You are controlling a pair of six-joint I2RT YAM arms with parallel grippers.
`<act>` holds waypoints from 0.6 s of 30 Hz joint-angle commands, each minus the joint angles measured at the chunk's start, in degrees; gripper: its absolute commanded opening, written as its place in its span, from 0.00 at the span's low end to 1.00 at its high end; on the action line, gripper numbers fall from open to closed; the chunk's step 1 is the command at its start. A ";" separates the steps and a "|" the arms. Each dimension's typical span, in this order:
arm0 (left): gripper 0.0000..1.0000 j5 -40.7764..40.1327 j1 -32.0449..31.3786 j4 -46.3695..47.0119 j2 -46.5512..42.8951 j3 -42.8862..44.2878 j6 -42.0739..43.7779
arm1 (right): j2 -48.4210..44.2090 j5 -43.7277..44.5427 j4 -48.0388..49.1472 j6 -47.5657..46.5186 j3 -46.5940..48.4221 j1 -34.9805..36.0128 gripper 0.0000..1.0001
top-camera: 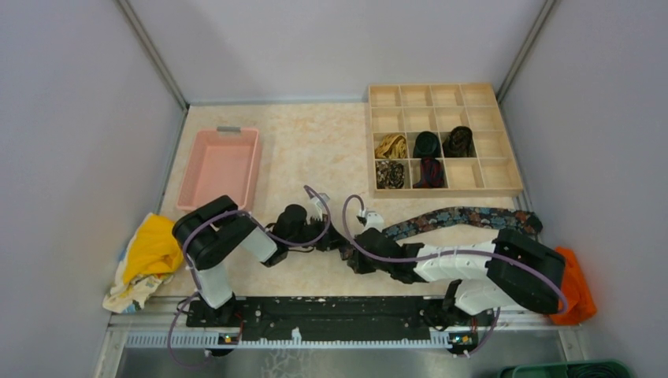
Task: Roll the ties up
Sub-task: Roll the tie at the center of the board.
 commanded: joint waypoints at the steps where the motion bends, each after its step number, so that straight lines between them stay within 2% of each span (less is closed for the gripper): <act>1: 0.00 -0.10 -3.15 -1.54 1.29 -2.40 -0.11 | 4.98 6.25 -4.98 -3.33 2.05 0.16 0.00; 9: 0.00 -3.43 -5.74 -2.54 0.25 -4.60 -0.66 | 6.29 6.41 -8.88 -7.42 5.99 -0.20 0.00; 18: 0.00 -24.24 -3.85 -27.33 -8.25 3.45 6.96 | -8.45 5.21 -20.67 -6.61 6.09 0.94 0.00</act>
